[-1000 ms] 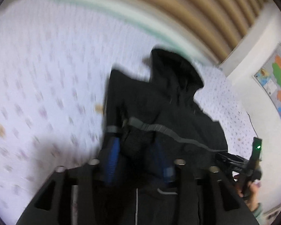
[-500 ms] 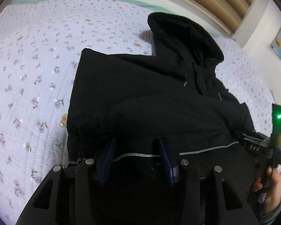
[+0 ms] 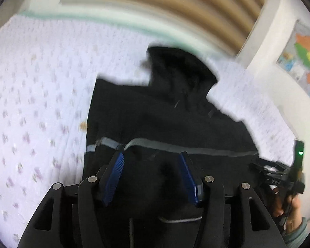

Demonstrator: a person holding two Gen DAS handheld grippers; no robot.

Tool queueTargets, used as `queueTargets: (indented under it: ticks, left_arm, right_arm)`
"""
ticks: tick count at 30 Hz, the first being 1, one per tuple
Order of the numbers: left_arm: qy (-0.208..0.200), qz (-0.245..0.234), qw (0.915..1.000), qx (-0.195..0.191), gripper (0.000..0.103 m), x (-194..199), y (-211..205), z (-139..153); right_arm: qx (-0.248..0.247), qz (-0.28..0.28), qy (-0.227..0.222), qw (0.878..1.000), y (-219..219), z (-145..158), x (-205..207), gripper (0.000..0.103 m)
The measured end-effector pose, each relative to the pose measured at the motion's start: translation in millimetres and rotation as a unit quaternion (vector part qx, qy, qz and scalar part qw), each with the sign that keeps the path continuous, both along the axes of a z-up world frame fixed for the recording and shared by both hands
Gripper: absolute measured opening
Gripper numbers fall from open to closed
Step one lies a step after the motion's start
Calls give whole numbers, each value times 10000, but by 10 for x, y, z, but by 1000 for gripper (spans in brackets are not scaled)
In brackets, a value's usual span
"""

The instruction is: Fold large clothes

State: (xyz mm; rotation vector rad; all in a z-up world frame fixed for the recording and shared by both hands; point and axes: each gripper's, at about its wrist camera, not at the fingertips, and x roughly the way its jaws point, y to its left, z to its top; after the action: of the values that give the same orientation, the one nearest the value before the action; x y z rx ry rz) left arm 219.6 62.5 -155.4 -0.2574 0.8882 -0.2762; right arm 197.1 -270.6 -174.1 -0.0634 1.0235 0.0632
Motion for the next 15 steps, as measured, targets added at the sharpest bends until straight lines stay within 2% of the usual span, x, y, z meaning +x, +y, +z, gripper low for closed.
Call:
queueTargets:
  ticks: [2, 6, 8, 10, 12, 13, 14, 15]
  left_arm:
    - [510, -77, 9986, 135, 56, 129, -58, -276]
    - [418, 96, 9976, 534, 56, 125, -188, -243]
    - [206, 103, 9973, 694, 56, 76, -244, -254]
    - [29, 59, 9971, 764, 56, 41, -253, -267]
    - [66, 58, 9973, 726, 56, 49, -221, -270]
    - [134, 63, 9972, 735, 56, 77, -207, -258]
    - [211, 63, 9967, 778, 56, 95, -205, -254]
    - [313, 67, 9959, 845, 56, 118, -221, -244]
  right_arm:
    - [-125, 49, 165, 9998, -16, -133, 36, 68]
    - [-283, -99, -49, 9995, 38, -130, -71, 71]
    - [-269, -102, -253, 9993, 57, -162, -92, 71]
    - [-100, -144, -424, 9989, 5, -148, -176, 71]
    - [43, -161, -477, 9987, -30, -144, -204, 73]
    - [157, -192, -419, 9988, -54, -140, -187, 76]
    - [392, -205, -328, 9985, -93, -128, -160, 84]
    - [619, -146, -269, 9976, -123, -146, -53, 98]
